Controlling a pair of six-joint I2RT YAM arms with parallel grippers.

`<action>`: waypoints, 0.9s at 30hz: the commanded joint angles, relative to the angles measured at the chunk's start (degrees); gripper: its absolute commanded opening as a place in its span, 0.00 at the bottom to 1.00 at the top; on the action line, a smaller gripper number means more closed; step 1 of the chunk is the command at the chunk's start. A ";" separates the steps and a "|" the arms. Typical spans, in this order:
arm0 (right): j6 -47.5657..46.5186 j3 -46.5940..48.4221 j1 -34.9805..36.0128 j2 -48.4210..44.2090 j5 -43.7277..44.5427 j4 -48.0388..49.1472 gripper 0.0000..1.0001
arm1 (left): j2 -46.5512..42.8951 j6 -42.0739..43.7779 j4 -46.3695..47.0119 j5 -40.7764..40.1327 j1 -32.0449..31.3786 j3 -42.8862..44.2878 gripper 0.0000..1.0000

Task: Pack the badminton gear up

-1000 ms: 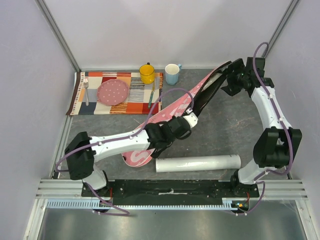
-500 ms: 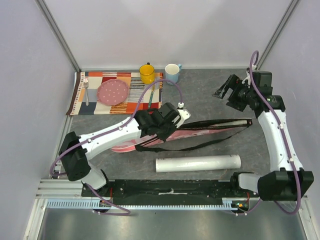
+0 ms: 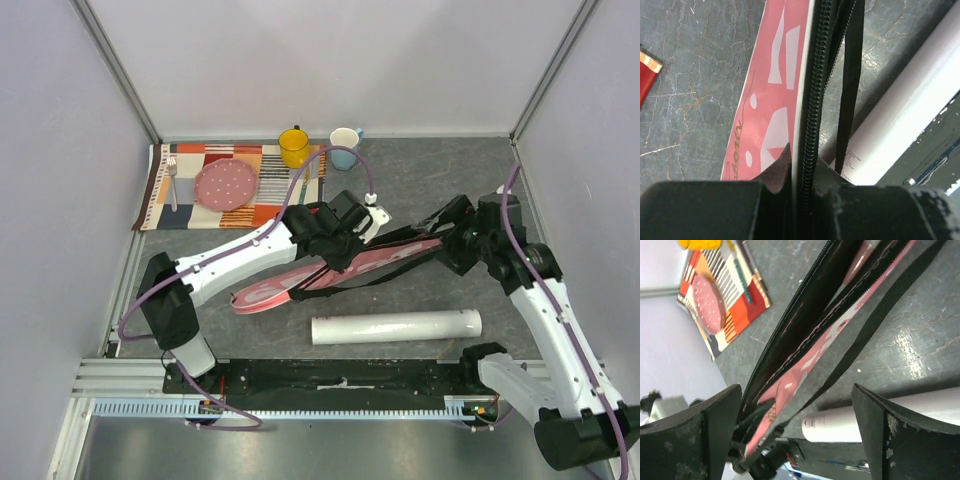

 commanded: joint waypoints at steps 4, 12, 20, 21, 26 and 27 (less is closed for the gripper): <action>13.06 0.30 6.39 10.48 1.11 8.11 0.98 | 0.84 -3.11 7.87 0.25 0.86 3.76 0.02; 21.94 -3.83 9.38 15.75 1.28 14.26 0.94 | 0.14 -2.67 8.40 1.74 0.86 3.50 0.02; 25.46 -0.93 12.01 18.83 5.58 13.21 0.74 | 0.49 -3.64 7.70 2.54 1.12 4.81 0.02; 26.86 -1.46 12.28 18.92 6.11 13.30 0.69 | 0.67 -3.99 7.44 2.71 1.21 5.77 0.02; 28.54 -1.55 12.72 20.67 7.78 14.62 0.41 | 1.64 -3.91 5.85 5.17 1.48 7.89 0.21; 28.98 -1.20 12.72 20.85 8.39 14.62 0.30 | 0.94 -3.47 5.85 6.31 1.48 7.80 0.28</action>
